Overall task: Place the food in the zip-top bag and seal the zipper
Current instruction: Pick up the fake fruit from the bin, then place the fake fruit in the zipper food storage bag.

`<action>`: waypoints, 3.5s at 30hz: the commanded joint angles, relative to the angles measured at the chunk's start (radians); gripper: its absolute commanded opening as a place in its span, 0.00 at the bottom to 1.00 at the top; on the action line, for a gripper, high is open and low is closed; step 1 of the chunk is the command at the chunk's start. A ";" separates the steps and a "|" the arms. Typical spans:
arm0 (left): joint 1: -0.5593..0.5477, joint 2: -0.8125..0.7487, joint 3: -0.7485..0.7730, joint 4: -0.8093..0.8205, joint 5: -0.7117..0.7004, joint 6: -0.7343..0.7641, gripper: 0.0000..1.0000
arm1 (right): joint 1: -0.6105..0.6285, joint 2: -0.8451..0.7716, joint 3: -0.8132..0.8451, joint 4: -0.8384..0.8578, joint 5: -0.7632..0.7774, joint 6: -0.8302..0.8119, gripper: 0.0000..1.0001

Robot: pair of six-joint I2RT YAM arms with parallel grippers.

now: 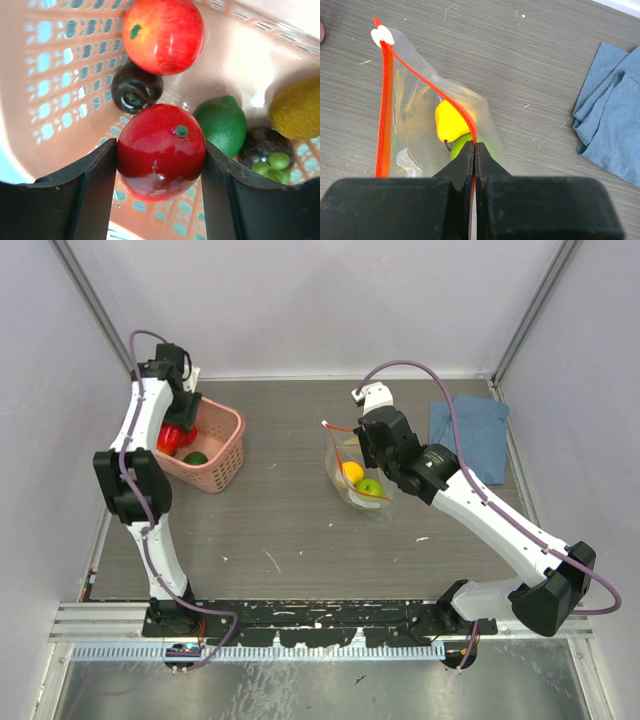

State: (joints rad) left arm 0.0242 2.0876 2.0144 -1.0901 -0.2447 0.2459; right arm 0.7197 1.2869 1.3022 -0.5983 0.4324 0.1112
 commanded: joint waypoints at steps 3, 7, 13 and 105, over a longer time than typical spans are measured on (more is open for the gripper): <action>-0.013 -0.175 -0.012 0.028 0.049 -0.078 0.39 | -0.002 -0.038 0.040 0.046 0.051 0.008 0.00; -0.023 -0.238 -0.047 0.054 0.113 -0.145 0.39 | -0.003 -0.037 0.042 0.046 0.083 0.006 0.00; -0.037 -0.367 -0.155 0.167 0.243 -0.262 0.37 | -0.003 -0.034 0.060 0.052 0.075 0.008 0.00; -0.960 -0.706 -1.196 1.608 0.079 -1.053 0.47 | 0.000 -0.078 -0.067 0.249 -0.085 0.140 0.00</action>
State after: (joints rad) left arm -0.9314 1.3754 0.8173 0.4675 -0.1249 -0.7799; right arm 0.7197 1.2480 1.2236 -0.4221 0.3363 0.2394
